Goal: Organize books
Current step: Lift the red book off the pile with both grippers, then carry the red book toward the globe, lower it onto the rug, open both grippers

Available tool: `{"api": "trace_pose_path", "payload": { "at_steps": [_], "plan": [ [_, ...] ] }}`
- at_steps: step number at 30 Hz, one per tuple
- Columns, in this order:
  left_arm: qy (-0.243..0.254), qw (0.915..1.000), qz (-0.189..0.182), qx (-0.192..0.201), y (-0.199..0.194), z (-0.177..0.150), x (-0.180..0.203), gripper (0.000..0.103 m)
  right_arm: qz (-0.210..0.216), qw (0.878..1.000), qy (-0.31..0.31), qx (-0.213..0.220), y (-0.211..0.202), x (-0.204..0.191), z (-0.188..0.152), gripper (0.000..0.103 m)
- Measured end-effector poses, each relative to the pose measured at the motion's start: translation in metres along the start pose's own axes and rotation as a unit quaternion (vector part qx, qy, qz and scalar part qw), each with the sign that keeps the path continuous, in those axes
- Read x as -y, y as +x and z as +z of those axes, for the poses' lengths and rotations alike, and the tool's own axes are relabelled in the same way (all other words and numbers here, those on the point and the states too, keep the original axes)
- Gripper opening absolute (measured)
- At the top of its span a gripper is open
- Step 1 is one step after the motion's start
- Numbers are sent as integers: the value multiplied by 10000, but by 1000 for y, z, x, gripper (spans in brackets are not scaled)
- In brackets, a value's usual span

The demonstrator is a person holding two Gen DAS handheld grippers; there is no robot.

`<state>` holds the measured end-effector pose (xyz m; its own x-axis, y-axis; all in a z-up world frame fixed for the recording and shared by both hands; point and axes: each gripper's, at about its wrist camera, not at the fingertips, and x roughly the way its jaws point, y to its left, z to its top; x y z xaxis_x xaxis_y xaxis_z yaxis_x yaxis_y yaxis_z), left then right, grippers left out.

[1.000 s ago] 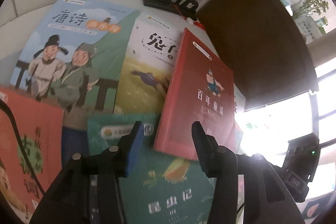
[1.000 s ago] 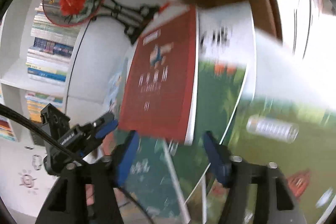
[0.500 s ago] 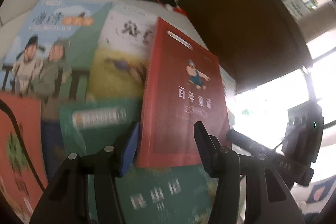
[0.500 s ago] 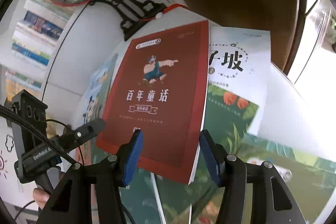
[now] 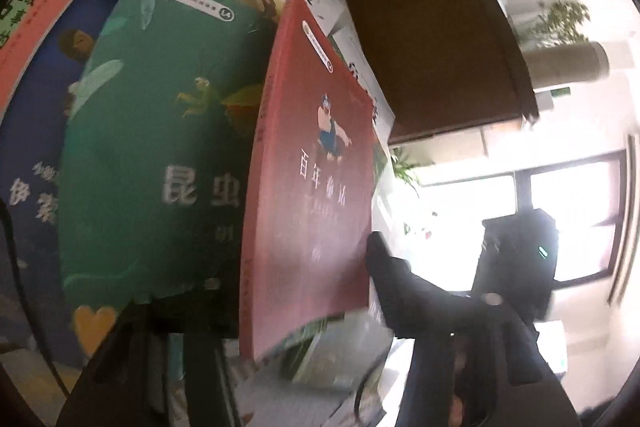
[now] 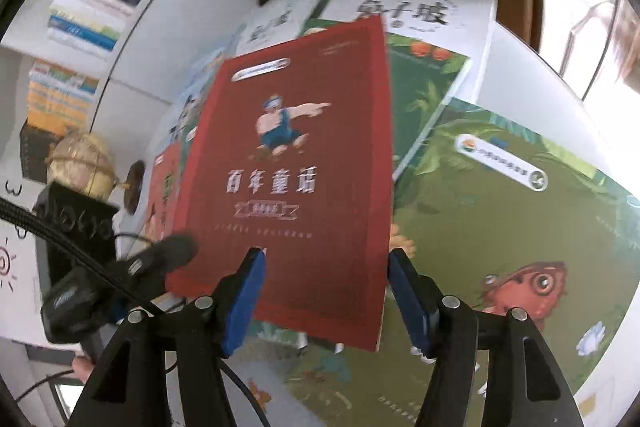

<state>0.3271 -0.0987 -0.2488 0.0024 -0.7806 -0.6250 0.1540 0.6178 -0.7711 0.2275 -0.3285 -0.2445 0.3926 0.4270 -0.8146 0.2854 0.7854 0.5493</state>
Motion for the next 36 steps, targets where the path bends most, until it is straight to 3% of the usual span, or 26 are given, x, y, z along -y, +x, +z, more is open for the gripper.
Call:
{"api": "trace_pose_path", "payload": {
  "at_steps": [2,4,6,8,10,11,13,16,17,21,24,27,28,30,36],
  "plan": [
    [-184,9997,-149,-55,12,3,4,16,63,9999,-85,19,-3,-6,0,64],
    [-415,9968,-682,-104,11,2,6,10,67,9999,-72,51,-7,-7,2,71],
    [-800,9890,-1228,-208,10,6,4,10,231,9996,81,104,-13,2,2,72],
    [-1068,9802,-1650,-242,9,9,2,10,759,9962,409,150,-18,13,1,74],
    [-1383,9687,-2040,-301,9,12,-1,10,1424,9849,955,237,-21,32,1,77],
    [-1450,9657,-2128,-340,11,14,0,11,1610,9803,1111,264,-21,36,2,79],
    [-1369,9674,-2096,-396,13,16,4,10,2248,9606,1604,301,-17,50,2,79],
    [-1206,9761,-1730,-528,19,17,14,10,2680,9415,2007,380,-10,57,5,77],
    [-1135,9802,-1545,-498,20,17,16,10,2695,9406,2024,411,-8,57,8,68],
    [-835,9923,-819,-397,14,15,18,10,1963,9672,1591,278,-6,43,17,34],
    [-144,9990,167,-391,16,12,34,15,1143,9895,848,267,-8,21,15,28],
    [607,9930,950,-354,20,4,55,19,208,9990,-170,365,-10,-11,7,28],
    [856,9887,1191,-304,20,0,62,22,-184,9968,-660,422,-10,-28,3,28],
    [1154,9821,1478,-192,18,-5,69,25,-524,9908,-1163,460,-9,-46,1,28],
    [1711,9679,1840,-19,1,-26,82,25,-617,9813,-1755,495,-14,-57,-11,27]
  ]
}}
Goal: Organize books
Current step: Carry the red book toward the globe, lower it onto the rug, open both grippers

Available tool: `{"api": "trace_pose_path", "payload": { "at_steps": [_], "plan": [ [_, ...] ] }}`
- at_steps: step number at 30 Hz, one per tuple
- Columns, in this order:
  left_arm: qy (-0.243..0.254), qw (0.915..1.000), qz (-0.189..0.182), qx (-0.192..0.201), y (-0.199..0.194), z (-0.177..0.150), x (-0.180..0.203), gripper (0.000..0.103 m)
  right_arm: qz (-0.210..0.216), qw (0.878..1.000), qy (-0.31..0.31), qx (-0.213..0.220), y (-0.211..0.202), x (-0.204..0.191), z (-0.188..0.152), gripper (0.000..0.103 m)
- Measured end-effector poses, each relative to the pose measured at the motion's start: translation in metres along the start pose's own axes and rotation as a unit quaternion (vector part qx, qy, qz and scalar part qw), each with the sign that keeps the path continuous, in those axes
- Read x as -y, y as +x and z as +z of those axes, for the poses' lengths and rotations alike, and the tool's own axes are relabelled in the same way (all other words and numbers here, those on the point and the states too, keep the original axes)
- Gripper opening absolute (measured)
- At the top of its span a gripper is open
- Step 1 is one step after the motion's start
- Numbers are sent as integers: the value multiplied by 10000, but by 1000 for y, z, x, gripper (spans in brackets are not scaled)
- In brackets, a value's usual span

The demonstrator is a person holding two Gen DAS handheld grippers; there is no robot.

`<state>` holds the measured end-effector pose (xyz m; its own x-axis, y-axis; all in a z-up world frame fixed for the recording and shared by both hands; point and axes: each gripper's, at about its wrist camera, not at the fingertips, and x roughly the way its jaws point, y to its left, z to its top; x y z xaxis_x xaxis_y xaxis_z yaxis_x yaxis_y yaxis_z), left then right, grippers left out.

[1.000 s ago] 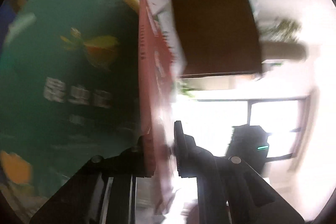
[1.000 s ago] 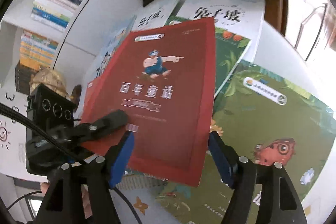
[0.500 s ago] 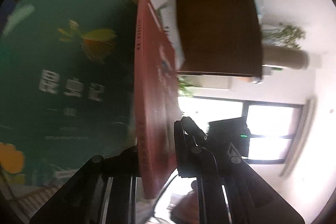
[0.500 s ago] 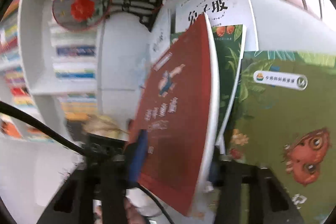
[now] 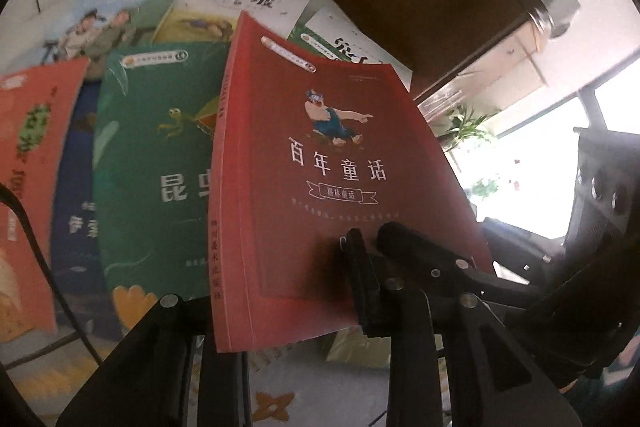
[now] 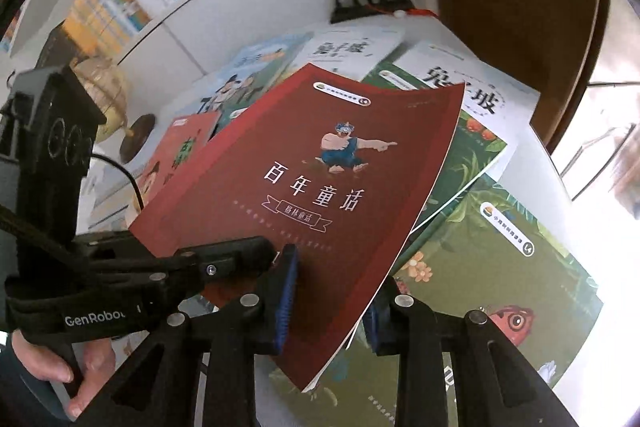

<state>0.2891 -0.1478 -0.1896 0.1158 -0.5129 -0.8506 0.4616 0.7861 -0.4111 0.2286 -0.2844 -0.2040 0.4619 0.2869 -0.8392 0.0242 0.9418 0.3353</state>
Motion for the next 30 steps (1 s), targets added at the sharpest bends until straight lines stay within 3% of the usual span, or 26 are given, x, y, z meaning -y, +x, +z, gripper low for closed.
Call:
{"api": "trace_pose_path", "payload": {
  "at_steps": [7,17,30],
  "plan": [
    [-83,9984,188,520,-44,-31,-3,26,-194,9937,-1043,347,-20,-40,-7,27],
    [-506,9876,903,1181,-133,-81,-48,26,307,9740,-2175,549,-33,-130,-19,27],
    [-671,9603,1642,2154,-302,-167,-154,26,833,9360,-3178,1265,-56,-342,-49,27]
  ]
}}
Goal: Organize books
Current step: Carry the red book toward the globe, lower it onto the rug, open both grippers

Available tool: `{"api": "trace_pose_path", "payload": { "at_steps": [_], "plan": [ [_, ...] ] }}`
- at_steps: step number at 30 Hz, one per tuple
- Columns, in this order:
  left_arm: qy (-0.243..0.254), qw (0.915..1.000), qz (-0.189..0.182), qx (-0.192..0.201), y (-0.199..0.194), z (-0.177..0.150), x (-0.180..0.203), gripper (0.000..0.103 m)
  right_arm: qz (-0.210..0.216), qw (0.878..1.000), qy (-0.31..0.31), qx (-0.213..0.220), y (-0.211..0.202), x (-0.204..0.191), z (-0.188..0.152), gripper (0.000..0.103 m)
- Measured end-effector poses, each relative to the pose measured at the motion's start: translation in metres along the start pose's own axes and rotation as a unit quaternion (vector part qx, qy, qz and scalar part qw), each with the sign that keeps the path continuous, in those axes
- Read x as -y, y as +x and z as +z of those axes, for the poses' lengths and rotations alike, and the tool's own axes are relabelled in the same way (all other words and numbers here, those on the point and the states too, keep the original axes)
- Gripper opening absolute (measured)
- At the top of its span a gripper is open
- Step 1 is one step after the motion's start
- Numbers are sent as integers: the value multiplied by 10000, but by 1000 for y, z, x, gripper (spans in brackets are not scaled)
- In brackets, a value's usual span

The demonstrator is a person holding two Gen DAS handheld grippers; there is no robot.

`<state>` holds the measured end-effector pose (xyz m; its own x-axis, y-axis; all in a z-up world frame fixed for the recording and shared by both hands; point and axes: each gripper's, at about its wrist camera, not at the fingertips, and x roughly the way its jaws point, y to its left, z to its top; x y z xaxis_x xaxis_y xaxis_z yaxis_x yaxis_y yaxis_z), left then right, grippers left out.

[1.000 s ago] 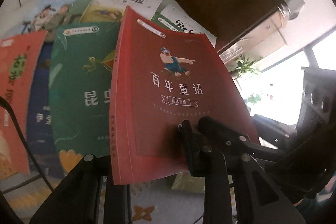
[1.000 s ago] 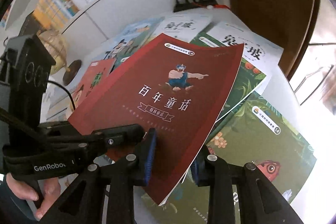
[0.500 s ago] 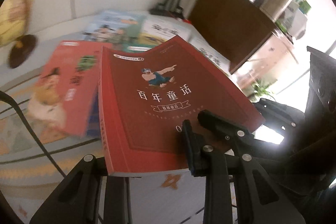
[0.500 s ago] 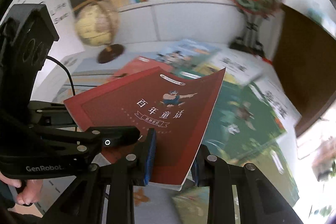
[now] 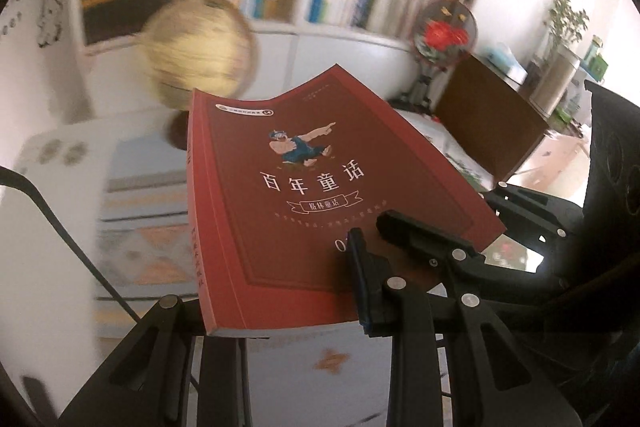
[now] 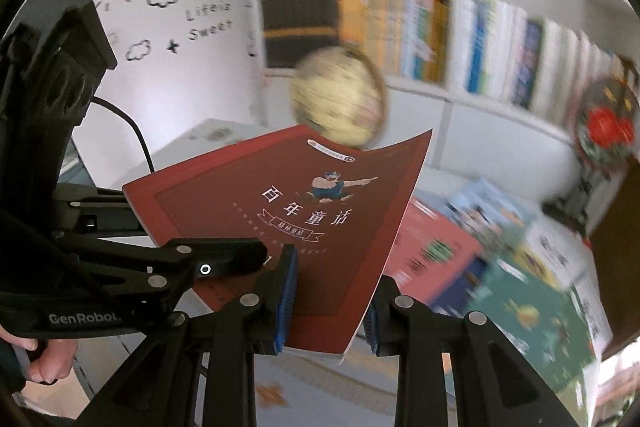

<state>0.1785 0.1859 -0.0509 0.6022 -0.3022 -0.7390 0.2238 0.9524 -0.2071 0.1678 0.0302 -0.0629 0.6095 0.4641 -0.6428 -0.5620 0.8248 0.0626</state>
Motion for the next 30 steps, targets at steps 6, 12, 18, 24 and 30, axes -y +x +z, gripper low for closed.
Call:
{"api": "trace_pose_path", "payload": {
  "at_steps": [6,12,18,24,30],
  "plan": [
    [-66,9994,323,87,-23,-8,-83,26,204,9996,-150,86,41,-71,31,27],
    [-244,9982,555,-29,-11,-17,-148,26,344,9990,-265,-140,99,-122,45,27],
    [-512,9976,409,-209,21,-22,-190,26,347,9981,-164,-488,152,-133,47,27],
    [-685,9963,224,-473,57,-29,-219,26,257,9959,-114,-858,197,-135,41,27],
    [-900,9936,58,-677,80,-44,-235,26,135,9935,-158,-1122,223,-141,34,27]
  ]
}}
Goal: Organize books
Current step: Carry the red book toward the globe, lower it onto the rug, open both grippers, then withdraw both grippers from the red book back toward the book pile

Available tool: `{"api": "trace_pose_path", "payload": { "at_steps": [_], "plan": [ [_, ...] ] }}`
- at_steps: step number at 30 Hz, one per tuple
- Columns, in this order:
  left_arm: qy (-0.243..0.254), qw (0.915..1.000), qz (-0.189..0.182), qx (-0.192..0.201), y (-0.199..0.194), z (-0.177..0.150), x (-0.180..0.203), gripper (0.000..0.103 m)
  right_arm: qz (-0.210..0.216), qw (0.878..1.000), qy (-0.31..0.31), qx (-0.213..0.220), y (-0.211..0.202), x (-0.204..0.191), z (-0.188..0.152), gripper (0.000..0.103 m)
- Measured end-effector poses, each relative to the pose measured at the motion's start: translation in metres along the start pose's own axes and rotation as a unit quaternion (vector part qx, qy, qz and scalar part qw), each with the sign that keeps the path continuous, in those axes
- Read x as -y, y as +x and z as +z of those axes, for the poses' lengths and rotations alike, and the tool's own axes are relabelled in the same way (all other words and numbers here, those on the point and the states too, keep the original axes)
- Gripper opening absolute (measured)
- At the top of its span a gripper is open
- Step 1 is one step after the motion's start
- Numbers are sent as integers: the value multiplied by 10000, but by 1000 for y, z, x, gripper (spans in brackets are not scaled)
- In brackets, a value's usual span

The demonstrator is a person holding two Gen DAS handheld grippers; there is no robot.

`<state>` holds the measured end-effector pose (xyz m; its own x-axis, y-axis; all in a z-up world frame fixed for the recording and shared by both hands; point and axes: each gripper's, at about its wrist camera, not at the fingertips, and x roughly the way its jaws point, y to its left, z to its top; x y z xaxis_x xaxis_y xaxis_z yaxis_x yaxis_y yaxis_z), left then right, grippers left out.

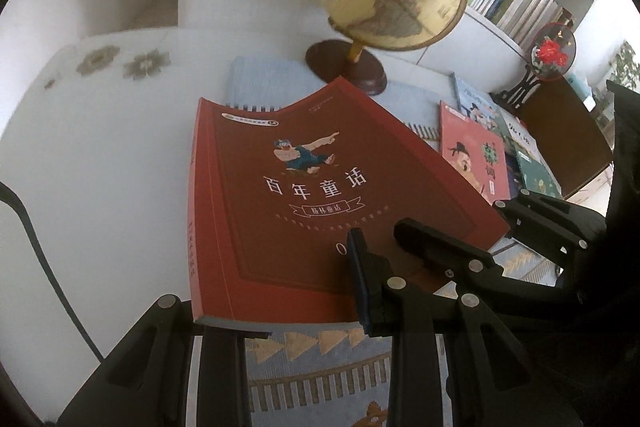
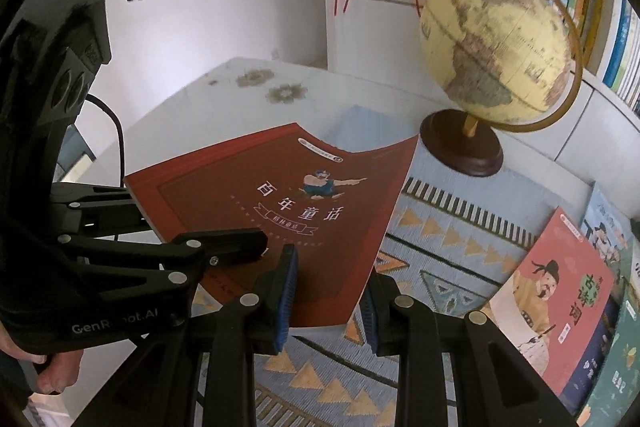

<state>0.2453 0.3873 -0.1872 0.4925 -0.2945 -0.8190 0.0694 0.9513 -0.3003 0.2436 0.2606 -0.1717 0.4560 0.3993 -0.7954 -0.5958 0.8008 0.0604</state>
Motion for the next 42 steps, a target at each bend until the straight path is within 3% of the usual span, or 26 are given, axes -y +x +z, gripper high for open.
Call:
{"api": "trace_pose_path", "payload": {
  "at_steps": [6,12,15,17,19,23,28,31,36,38,40,42],
  "plan": [
    [-219,9995,57,-210,12,-20,-14,26,95,9993,128,-332,17,-5,-21,28],
    [-612,9971,32,-443,16,-36,-32,37,501,9942,618,-728,31,5,-36,28],
    [-693,9947,380,-663,18,-47,-39,49,640,9905,617,-1046,38,3,-42,32],
    [-682,9897,877,-907,20,-57,-43,59,575,9873,669,-1320,42,3,-51,34],
    [-591,9853,1190,-1074,16,-66,-44,59,555,9839,745,-1524,42,7,-61,35],
    [-691,9847,1240,-1014,-9,-83,-37,59,621,9806,1028,-1549,17,20,-84,35],
    [-159,9829,1749,-555,-43,-92,9,59,460,9864,1111,-1120,-34,30,-99,35],
    [285,9836,1773,-186,-61,-87,48,59,307,9912,1112,-657,-72,37,-99,35],
    [711,9860,1414,523,-98,-80,127,60,39,9927,1175,283,-153,51,-108,35],
    [751,9873,1211,709,-106,-82,151,71,-97,9916,1159,570,-184,57,-116,35],
    [814,9870,1020,941,-114,-88,179,71,-345,9881,1198,900,-222,66,-133,40],
    [927,9864,855,1058,-117,-95,207,71,-506,9846,1287,1069,-246,75,-148,56]
  ]
}}
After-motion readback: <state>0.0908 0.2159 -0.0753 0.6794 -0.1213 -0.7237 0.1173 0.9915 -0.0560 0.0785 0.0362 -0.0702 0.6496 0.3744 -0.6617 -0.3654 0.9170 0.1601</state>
